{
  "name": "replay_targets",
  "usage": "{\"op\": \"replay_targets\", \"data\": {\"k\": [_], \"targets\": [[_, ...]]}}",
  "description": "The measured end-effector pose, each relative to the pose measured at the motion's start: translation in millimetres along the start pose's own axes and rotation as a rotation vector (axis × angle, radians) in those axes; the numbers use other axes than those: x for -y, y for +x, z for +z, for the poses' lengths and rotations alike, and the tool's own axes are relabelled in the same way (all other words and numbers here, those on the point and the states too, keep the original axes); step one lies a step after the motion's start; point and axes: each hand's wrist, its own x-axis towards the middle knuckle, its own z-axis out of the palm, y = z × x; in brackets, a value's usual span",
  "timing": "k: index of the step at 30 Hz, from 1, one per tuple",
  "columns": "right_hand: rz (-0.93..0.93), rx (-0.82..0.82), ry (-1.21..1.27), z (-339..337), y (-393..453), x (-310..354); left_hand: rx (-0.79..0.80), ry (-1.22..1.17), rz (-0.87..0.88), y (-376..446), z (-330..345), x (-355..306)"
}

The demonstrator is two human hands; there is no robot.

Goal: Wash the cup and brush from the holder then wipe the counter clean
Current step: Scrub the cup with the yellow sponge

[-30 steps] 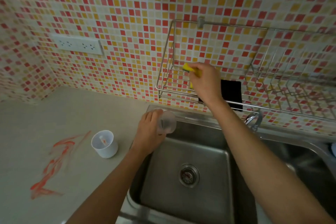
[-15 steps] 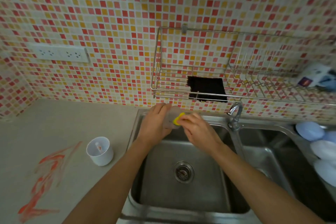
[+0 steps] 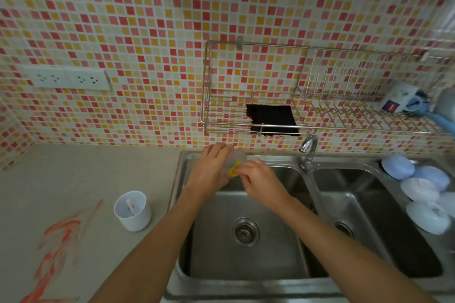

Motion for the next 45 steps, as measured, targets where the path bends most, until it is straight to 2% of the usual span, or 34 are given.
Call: {"op": "replay_targets", "data": {"k": [2,3,5,7,9,14,17,21,23,27,29,30,33,36,38,39,42,43,44,45], "targets": [[0.229,0.009,0.304,3,3,14,0.007,0.000,0.014,-2,-3,8],[0.279,0.035,0.380,2,4,17,0.013,-0.005,0.014,-3,-3,12],[0.145,0.097,0.270,0,7,11,0.046,-0.004,0.023,-4,-2,20],[-0.108,0.135,-0.083,1,9,-4,0.093,-0.002,0.038,-2,-2,25],[-0.227,0.146,-0.273,2,12,-14,0.139,-0.026,0.062,2,-4,29],[-0.345,0.123,-0.347,9,17,-15,0.226,-0.227,0.006,10,-18,34],[-0.343,0.038,-0.361,9,24,-16,0.233,-0.332,-0.094,6,-16,35],[-0.343,-0.047,-0.342,16,26,-12,0.056,-0.188,-0.169,4,-4,36],[-0.296,-0.031,-0.286,19,25,-10,0.004,-0.132,-0.188,4,1,37],[-0.015,0.061,0.191,17,22,5,0.003,-0.163,-0.072,6,4,47],[0.030,0.125,0.262,17,19,6,0.040,-0.217,-0.018,4,2,49],[-0.026,0.167,0.189,16,18,2,0.061,-0.241,0.000,3,3,47],[-0.308,0.239,-0.271,9,25,-20,0.086,-0.314,0.025,2,3,39],[-0.348,0.177,-0.443,0,33,-29,0.051,-0.363,0.012,8,-2,27],[-0.293,0.098,-0.359,7,27,-27,0.065,-0.354,0.002,12,-5,25],[-0.228,0.066,-0.237,11,23,-23,0.079,-0.333,0.001,12,-6,24],[0.178,0.064,0.311,14,8,-1,0.131,-0.309,-0.015,10,-2,29],[0.273,0.078,0.402,15,4,1,0.138,-0.311,-0.015,8,0,31],[0.296,0.095,0.425,14,2,2,0.143,-0.309,-0.013,5,2,32],[0.240,0.116,0.372,12,1,-1,0.151,-0.300,-0.004,3,5,31]]}}
